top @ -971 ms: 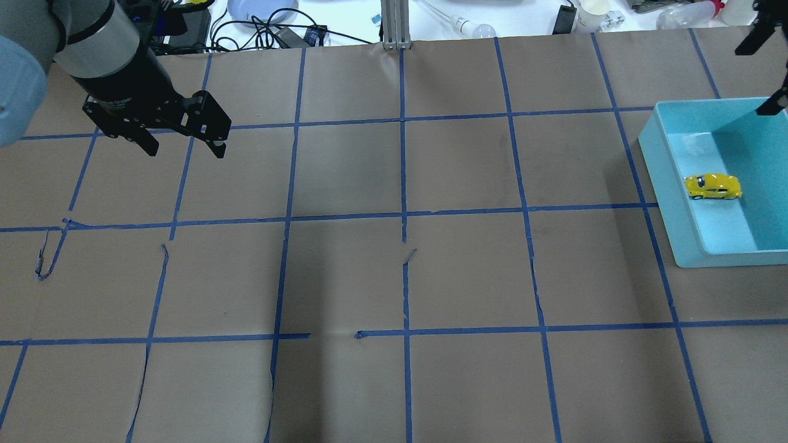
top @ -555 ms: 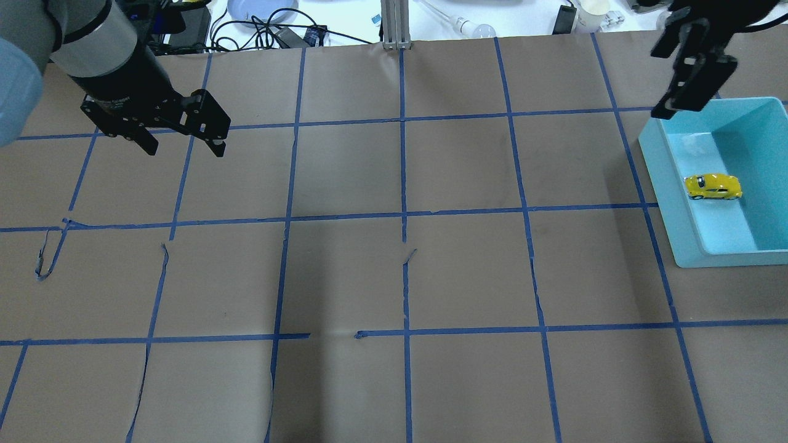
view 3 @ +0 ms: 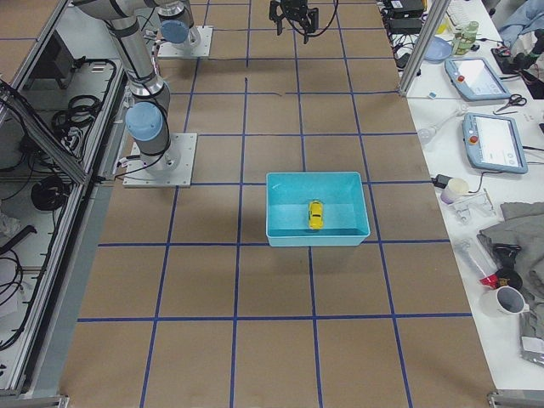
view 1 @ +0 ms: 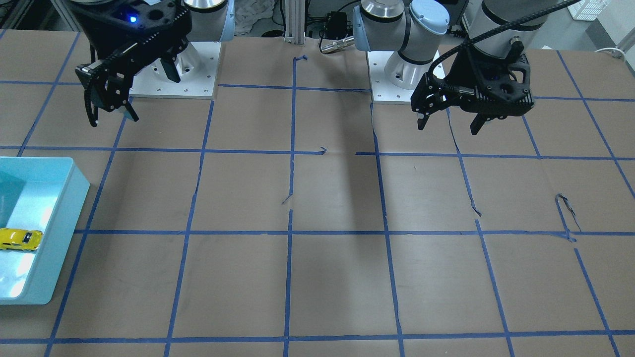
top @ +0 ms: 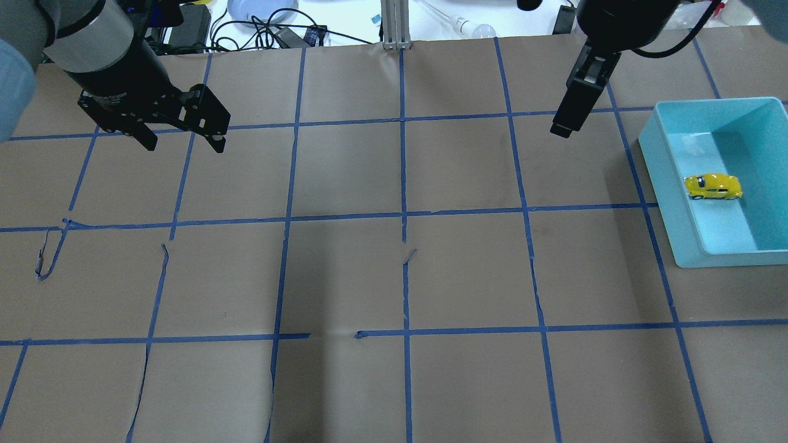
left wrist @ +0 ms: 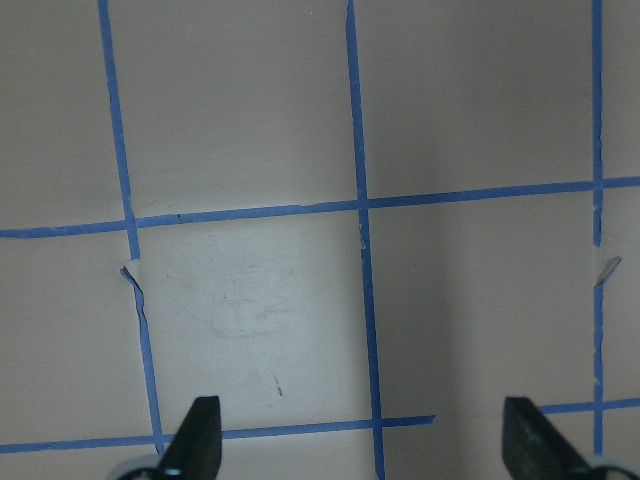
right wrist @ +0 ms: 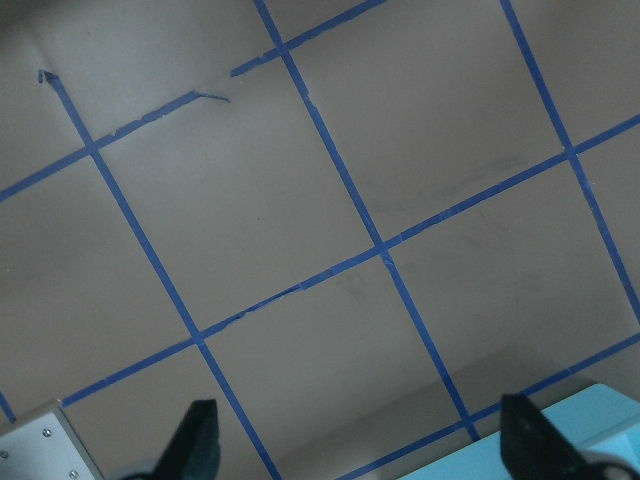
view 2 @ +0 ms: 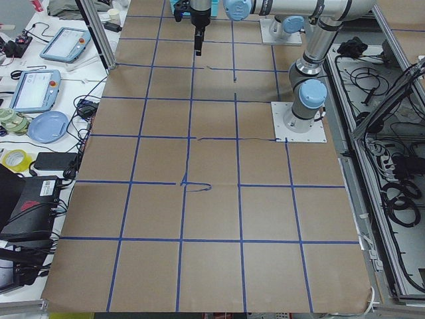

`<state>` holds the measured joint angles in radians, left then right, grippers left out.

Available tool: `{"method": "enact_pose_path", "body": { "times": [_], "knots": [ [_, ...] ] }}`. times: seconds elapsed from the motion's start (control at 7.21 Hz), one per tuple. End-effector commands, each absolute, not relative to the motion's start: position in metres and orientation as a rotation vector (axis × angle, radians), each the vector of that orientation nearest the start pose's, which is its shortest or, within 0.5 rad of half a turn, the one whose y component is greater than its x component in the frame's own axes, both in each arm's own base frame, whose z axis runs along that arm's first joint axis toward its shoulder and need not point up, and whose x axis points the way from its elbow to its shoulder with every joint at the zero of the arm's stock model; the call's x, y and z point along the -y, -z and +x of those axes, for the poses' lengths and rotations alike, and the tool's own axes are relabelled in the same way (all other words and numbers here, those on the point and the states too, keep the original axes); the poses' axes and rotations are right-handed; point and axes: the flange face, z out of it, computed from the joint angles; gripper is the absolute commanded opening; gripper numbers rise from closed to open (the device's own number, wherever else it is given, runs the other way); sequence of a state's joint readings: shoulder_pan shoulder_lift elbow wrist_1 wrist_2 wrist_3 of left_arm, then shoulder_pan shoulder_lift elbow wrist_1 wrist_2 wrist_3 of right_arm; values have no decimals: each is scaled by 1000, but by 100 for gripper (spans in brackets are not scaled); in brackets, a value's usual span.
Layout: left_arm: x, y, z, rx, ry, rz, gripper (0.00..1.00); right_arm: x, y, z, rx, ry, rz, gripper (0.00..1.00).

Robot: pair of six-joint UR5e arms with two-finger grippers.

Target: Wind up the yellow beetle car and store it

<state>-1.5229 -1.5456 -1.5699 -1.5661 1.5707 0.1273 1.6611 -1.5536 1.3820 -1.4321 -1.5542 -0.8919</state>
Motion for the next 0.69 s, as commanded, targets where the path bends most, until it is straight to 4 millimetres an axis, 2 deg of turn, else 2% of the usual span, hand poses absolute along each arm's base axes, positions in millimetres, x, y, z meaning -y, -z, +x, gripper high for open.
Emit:
{"method": "enact_pose_path", "body": {
  "times": [0.0,0.14,0.28,0.42,0.56],
  "knots": [
    [490,-496,-116,-3149,28,140,100,476,-553,206,-2865,45,-1261,100],
    [489,-497,-119,-3175,32,144,100,474,-554,208,-2914,41,-1139,100],
    [494,-497,-120,-3210,44,134,100,474,-552,210,-2926,37,-1096,100],
    [490,-499,-118,-3207,49,122,100,473,-551,214,-2957,39,-969,100],
    [490,-502,-117,-3202,58,124,100,475,-547,219,-2998,30,-766,100]
  ]
}}
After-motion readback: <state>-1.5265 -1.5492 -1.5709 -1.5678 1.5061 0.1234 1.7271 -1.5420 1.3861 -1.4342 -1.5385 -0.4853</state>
